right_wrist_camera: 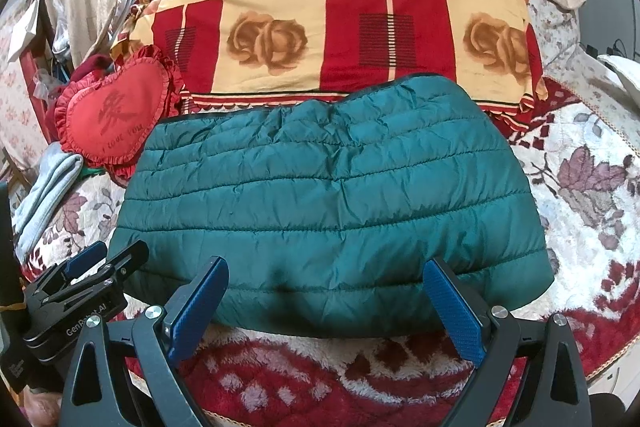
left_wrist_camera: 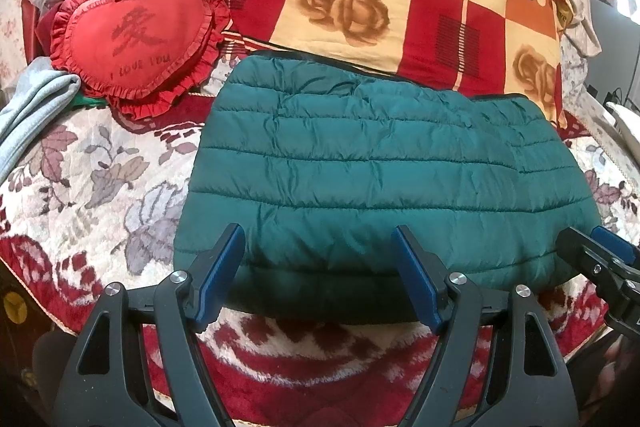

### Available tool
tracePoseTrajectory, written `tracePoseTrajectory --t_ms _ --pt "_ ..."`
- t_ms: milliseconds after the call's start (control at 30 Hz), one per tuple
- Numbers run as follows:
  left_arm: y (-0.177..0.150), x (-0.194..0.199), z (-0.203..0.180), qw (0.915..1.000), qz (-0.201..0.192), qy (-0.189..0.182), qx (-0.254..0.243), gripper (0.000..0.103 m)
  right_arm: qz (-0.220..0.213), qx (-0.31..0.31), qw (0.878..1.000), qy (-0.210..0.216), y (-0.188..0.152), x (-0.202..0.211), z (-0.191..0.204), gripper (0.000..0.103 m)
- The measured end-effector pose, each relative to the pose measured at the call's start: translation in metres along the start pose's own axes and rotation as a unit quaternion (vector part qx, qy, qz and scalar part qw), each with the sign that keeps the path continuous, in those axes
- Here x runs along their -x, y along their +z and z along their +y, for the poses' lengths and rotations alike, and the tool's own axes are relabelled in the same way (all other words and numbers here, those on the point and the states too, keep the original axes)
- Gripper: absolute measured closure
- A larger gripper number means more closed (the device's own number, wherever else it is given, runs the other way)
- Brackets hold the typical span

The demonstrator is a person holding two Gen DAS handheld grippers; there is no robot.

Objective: Fold large clothes

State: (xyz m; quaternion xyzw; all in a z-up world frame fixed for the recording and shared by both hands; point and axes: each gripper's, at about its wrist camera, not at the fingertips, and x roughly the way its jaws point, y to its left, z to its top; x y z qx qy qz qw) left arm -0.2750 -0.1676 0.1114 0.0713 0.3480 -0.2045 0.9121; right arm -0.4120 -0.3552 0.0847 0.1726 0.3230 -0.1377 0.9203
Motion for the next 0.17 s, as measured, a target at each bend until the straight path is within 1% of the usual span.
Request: tracePoseTrajectory --t_ms 167 --pt "0.005 -0.004 0.012 0.9999 0.001 -0.005 0.009 0.027 -0.004 0.0 1.0 -0.005 0.006 0.0 -0.004 0.006"
